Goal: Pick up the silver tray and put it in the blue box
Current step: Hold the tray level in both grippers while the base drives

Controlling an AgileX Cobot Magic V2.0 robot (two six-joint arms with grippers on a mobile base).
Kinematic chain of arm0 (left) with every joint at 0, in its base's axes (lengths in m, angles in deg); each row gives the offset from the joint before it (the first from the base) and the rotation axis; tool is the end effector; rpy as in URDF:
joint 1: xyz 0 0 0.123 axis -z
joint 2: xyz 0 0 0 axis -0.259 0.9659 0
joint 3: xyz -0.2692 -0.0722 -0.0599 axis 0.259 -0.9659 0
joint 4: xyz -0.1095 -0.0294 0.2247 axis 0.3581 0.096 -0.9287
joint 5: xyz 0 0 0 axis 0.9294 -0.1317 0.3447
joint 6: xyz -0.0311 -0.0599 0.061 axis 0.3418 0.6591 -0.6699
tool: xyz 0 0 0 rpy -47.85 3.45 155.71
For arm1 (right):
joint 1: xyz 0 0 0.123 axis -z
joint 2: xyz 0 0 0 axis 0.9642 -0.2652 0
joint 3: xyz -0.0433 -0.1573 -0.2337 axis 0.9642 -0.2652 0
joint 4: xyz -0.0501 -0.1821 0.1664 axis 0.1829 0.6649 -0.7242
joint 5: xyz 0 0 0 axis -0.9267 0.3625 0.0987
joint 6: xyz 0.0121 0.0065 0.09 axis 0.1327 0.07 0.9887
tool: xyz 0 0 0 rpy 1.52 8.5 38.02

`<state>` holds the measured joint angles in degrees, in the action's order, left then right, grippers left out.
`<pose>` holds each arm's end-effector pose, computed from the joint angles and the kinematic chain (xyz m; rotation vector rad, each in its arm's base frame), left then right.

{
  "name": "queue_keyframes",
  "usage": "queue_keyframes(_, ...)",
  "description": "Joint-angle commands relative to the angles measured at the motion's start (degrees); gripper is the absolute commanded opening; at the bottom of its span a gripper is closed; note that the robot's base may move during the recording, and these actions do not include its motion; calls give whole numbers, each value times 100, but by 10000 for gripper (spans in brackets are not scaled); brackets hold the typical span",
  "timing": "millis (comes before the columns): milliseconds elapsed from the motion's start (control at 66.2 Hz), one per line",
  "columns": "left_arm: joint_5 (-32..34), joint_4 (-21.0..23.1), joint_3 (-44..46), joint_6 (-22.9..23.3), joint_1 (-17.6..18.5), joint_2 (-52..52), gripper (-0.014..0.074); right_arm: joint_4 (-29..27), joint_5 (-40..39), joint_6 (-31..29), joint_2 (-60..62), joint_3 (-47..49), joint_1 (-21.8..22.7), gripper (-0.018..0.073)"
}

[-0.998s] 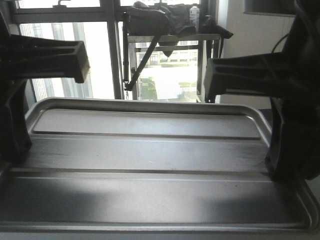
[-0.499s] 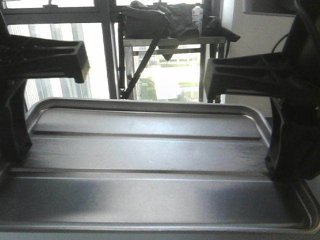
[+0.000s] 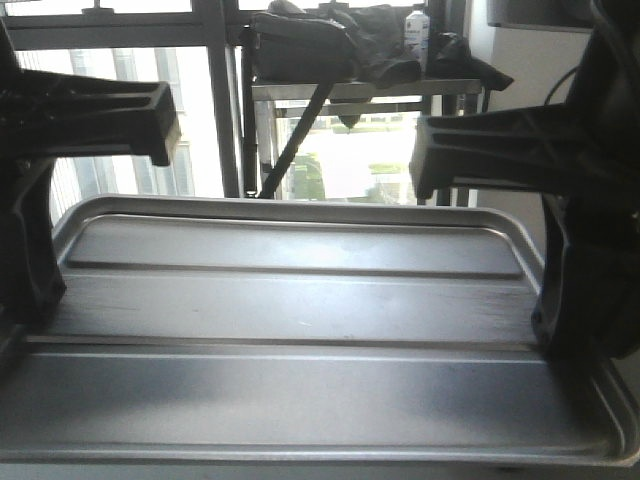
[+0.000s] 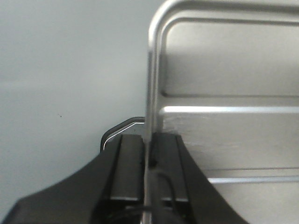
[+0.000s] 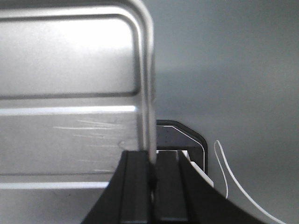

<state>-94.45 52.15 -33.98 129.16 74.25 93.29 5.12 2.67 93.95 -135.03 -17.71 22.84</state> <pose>0.1361 -0.1863 0.2744 0.0890 2.7711 -0.1635 0.1514 0.1654 0.2576 0.1136 2.7854 0.2222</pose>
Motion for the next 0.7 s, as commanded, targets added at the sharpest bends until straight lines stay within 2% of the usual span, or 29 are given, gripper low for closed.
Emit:
queue_keyframes(0, 154, -71, 148, 58, 38, -151, 6, 138, -235, 22, 159, 157, -4, 56)
queue_keyframes(680, 154, -71, 148, 58, 38, -151, 6, 138, -235, 22, 159, 157, -4, 56)
